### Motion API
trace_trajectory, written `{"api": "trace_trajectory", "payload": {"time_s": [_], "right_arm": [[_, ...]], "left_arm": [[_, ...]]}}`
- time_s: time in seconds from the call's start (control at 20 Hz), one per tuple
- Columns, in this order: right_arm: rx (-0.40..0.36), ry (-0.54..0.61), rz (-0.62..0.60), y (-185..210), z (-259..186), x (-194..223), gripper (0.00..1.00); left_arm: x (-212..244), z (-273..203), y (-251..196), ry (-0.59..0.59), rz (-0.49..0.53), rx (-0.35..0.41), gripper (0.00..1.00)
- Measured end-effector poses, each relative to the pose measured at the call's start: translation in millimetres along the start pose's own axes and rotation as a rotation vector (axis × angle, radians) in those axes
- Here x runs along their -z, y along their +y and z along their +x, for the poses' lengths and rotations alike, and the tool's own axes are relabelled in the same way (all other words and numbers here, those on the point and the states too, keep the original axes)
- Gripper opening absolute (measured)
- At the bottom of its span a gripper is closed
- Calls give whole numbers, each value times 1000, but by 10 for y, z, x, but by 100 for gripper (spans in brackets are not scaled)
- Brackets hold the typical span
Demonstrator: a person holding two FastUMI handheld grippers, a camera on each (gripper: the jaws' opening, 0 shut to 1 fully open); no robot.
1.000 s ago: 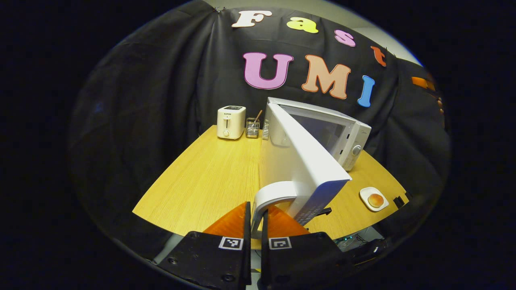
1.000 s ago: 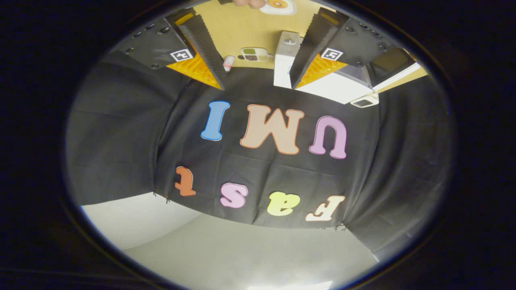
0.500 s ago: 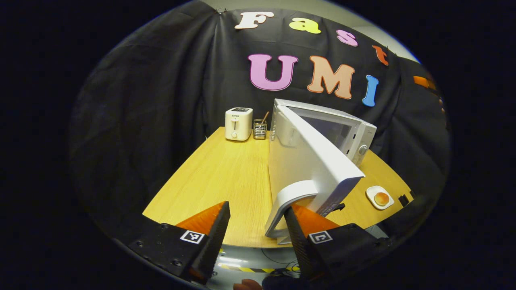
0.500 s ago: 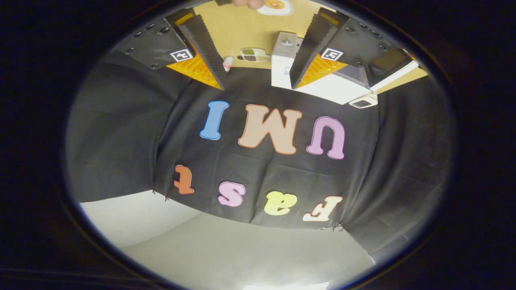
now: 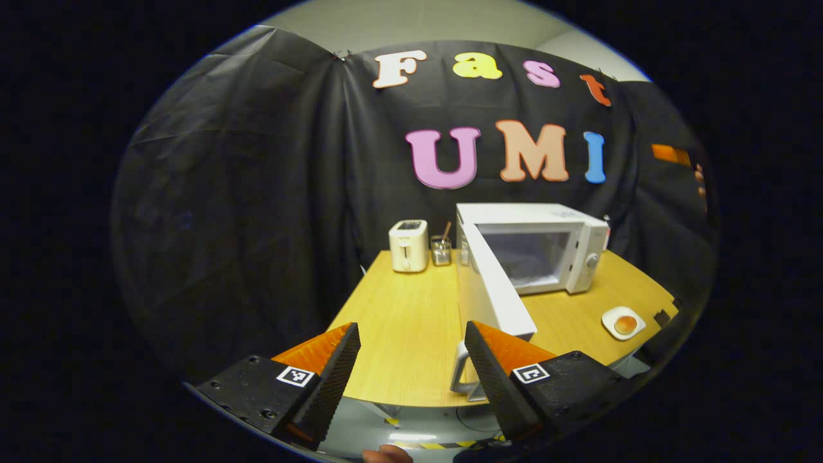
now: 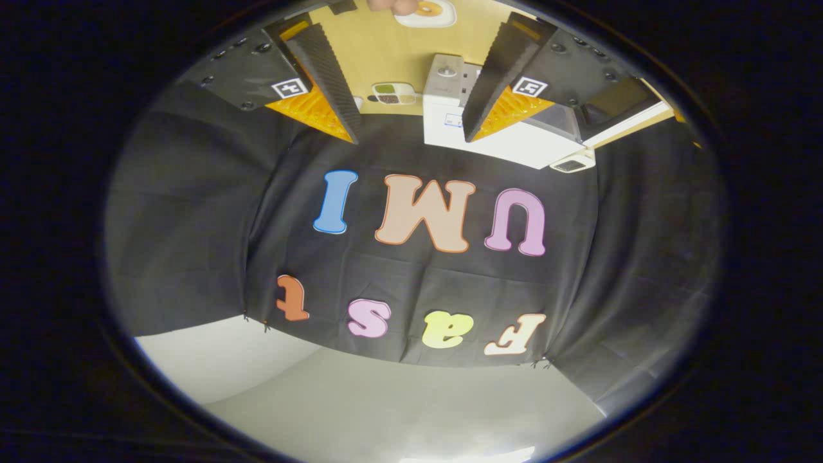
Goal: Open the microwave oven with the left hand, put the food in, and close the microwave oven.
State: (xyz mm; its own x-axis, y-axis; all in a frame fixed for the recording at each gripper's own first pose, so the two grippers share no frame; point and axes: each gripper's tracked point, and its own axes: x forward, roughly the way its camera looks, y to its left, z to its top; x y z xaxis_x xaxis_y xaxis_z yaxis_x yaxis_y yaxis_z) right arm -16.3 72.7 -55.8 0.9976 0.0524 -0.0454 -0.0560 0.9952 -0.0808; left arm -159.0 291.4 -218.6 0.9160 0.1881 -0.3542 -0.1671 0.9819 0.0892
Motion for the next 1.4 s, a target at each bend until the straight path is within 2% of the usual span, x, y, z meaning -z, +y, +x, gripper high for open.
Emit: {"api": "trace_trajectory", "payload": {"time_s": [0.15, 0.3, 0.35, 0.4, 0.55, 0.65, 0.75, 0.85, 0.9, 1.0, 1.2, 1.3, 1.35, 1.4], "right_arm": [[-31, -1, 55, 19, 61, 171, 97], [-58, -31, 122, 24, 124, 357, 97], [-56, -26, 125, -4, 147, 463, 97], [-55, -4, 111, -23, 156, 652, 96], [-82, 24, 80, 6, 129, 1040, 97], [-102, 62, 101, 38, 100, 1415, 97], [-107, 124, 115, 51, 80, 1840, 99], [-107, 184, 119, 55, 54, 2201, 97], [-106, 208, 111, 56, 35, 2351, 99], [-108, 260, 93, 54, -17, 2647, 97], [-99, 338, 90, 2, -90, 3071, 97], [-99, 375, 67, 13, -97, 3285, 97], [-104, 390, 60, 36, -95, 3378, 98], [-109, 412, 54, 54, -98, 3501, 98]], "left_arm": [[-622, -59, 177, -142, -49, -69, 97], [-1254, -38, 111, -292, -125, -114, 95], [-1407, -27, 57, -330, -145, -114, 93], [-1553, -40, -31, -365, -151, -109, 95], [-1881, -89, -347, -450, -131, -44, 93], [-1912, -90, -537, -462, -122, -1, 92], [-1941, -78, -668, -458, -163, 26, 93], [-1906, -87, -693, -443, -183, 30, 92], [-1906, -85, -683, -443, -177, 32, 95], [-1914, -100, -631, -446, -152, 19, 92], [-1889, -116, -693, -440, -179, 26, 95], [-1838, -108, -699, -426, -187, 23, 92], [-1825, -97, -703, -420, -188, 23, 95], [-1816, -90, -700, -414, -186, 22, 92]]}}
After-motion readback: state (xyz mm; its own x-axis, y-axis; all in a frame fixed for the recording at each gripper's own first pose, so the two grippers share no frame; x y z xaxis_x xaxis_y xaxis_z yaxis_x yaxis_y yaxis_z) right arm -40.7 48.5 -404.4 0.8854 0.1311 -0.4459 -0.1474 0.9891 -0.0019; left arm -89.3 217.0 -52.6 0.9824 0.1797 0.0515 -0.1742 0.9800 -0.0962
